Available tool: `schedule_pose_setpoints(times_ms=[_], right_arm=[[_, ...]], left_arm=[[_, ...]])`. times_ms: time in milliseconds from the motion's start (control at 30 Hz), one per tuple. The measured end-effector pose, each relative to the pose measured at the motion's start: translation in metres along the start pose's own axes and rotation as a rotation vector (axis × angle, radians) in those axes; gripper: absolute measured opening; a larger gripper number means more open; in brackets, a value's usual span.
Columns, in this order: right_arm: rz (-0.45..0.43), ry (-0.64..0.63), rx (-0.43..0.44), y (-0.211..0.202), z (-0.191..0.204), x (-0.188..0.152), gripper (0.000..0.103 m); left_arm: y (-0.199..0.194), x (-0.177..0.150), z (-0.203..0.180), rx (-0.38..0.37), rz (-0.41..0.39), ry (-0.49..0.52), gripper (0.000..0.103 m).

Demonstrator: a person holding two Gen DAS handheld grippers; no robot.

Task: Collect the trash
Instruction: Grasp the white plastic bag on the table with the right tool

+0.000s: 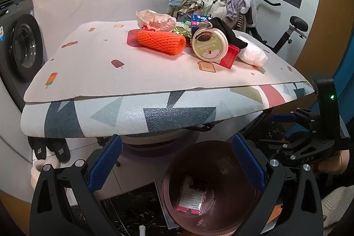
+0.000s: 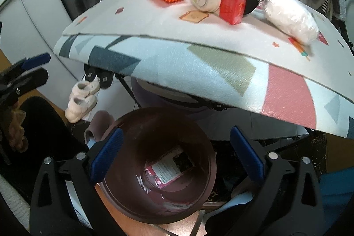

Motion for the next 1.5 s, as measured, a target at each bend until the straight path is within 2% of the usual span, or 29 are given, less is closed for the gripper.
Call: schedule_pose_setpoints(times_ms=[100, 267, 533, 633, 967, 1133, 1233, 1300, 1367, 1500], right_arm=[[-0.046, 0.042, 0.014, -0.012, -0.009, 0.006, 0.096], [-0.119, 0.055, -0.055, -0.038, -0.038, 0.027, 0.096], [-0.275, 0.26, -0.135, -0.073, -0.136, 0.083, 0.096], [-0.309, 0.31, -0.132, -0.076, -0.163, 0.105, 0.096], [-0.295, 0.416, -0.087, -0.031, -0.213, 0.161, 0.096], [-0.268, 0.468, -0.065, -0.008, -0.225, 0.165, 0.097], [-0.263, 0.443, -0.053, -0.006, -0.223, 0.165, 0.089], [-0.257, 0.406, -0.06, -0.009, -0.221, 0.164, 0.079], [-0.256, 0.354, -0.102, -0.016, -0.217, 0.163, 0.074], [-0.326, 0.309, -0.196, -0.042, -0.217, 0.16, 0.072]], left_arm=[[0.0, 0.004, 0.005, 0.007, -0.002, -0.023, 0.097], [0.001, 0.017, 0.014, 0.022, -0.021, -0.043, 0.097], [0.011, 0.055, 0.031, 0.054, -0.038, -0.087, 0.097], [0.016, 0.068, 0.039, 0.057, -0.037, -0.116, 0.097], [0.032, 0.093, 0.05, 0.05, -0.015, -0.156, 0.097], [0.041, 0.095, 0.049, 0.038, 0.004, -0.153, 0.097], [0.047, 0.094, 0.047, 0.026, 0.018, -0.152, 0.097], [0.05, 0.093, 0.045, 0.016, 0.025, -0.152, 0.097], [0.053, 0.095, 0.043, 0.007, 0.029, -0.153, 0.097], [0.056, 0.101, 0.042, -0.009, 0.031, -0.163, 0.097]])
Point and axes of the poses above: each gripper's, at about its wrist camera, not at the fingertips, and y roughly the way its jaws point, z to its left, x to its top, the point moved 3 cm from there along y, roughly the way its jaws point, and after that the axes turned 10 degrees about x, right-handed, at the moved point
